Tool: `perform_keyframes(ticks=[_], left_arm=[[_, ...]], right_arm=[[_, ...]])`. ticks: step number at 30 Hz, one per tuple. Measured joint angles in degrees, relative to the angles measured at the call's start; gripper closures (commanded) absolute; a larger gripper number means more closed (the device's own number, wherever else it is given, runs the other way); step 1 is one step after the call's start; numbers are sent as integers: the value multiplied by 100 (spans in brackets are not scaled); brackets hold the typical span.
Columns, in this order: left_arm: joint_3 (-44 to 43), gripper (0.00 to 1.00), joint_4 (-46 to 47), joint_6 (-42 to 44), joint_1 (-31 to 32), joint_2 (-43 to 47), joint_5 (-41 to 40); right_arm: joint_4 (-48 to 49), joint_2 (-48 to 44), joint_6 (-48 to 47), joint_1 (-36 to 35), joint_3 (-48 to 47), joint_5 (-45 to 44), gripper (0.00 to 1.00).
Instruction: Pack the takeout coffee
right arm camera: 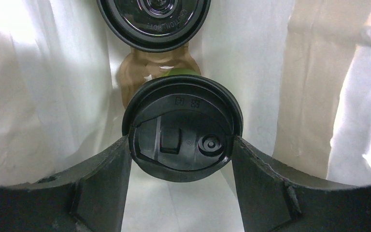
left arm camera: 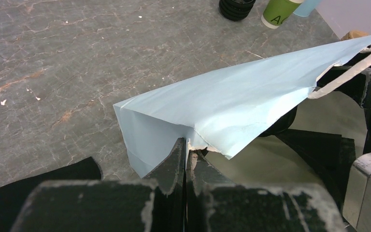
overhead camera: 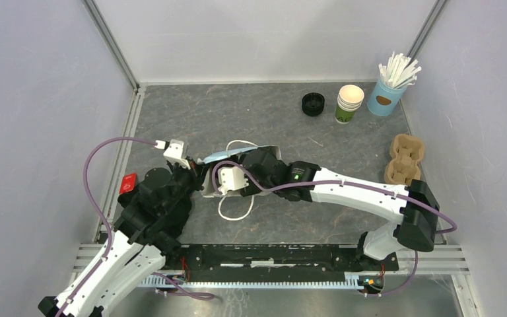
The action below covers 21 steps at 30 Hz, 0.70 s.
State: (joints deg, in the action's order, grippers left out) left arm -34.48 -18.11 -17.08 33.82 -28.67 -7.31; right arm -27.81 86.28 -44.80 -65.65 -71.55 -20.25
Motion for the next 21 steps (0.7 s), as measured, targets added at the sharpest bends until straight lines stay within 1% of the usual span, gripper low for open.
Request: perform_keyframes(ticks=[8,21], left_arm=[[-166,98,-153,-2,0,-170,9],[-212,98,-236,-4,0,-177,-4]], right_arm=[[63,181,-79,188,-170,358,100],[-302,199,-79,229,-341,629,100]])
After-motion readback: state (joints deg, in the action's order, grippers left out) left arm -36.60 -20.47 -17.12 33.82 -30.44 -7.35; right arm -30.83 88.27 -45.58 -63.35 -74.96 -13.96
